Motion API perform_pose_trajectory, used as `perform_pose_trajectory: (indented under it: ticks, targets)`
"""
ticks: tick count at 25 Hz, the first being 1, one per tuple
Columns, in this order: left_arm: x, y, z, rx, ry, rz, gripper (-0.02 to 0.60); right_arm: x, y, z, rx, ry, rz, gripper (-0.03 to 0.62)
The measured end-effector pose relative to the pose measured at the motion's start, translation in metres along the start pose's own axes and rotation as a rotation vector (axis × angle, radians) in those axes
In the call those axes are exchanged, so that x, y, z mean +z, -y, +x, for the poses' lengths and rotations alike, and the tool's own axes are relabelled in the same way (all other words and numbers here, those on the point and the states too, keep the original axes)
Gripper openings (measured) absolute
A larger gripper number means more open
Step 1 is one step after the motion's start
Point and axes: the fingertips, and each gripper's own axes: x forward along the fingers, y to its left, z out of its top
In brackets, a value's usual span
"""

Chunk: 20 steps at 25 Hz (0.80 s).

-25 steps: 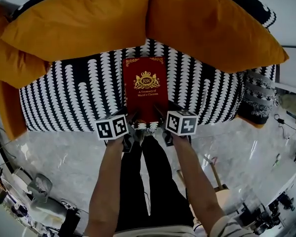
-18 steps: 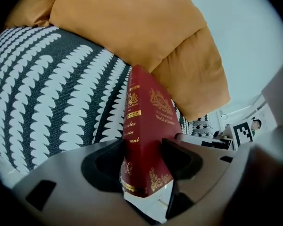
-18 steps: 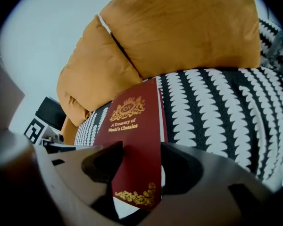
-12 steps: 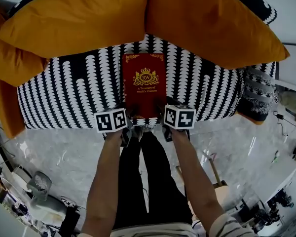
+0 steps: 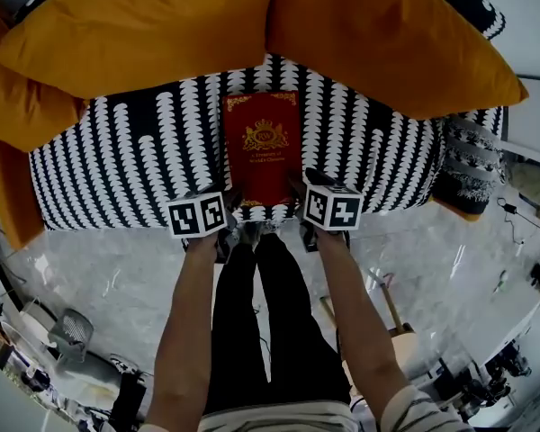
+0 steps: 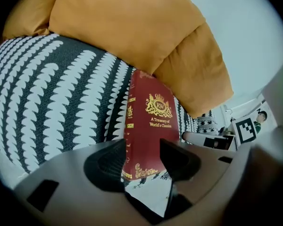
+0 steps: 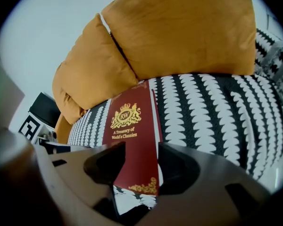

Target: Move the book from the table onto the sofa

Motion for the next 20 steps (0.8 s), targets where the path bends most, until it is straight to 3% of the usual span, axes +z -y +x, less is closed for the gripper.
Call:
perform_pose_trajectory:
  ticks: [7,13,20]
  targets:
    - [-0.003,0.012,-0.010,-0.027,0.012,0.019,0.157,-0.002,-0.012,-0.009,-0.028,0.006,-0.087,0.153]
    - [-0.003,0.033,-0.035,-0.025,0.068,0.060,0.006,-0.001,-0.040,-0.030,0.014,0.045,-0.100,0.014]
    - [0.010,0.075,-0.080,-0.027,0.165,0.165,0.005,0.003,-0.088,-0.072,0.071,0.129,-0.136,0.012]
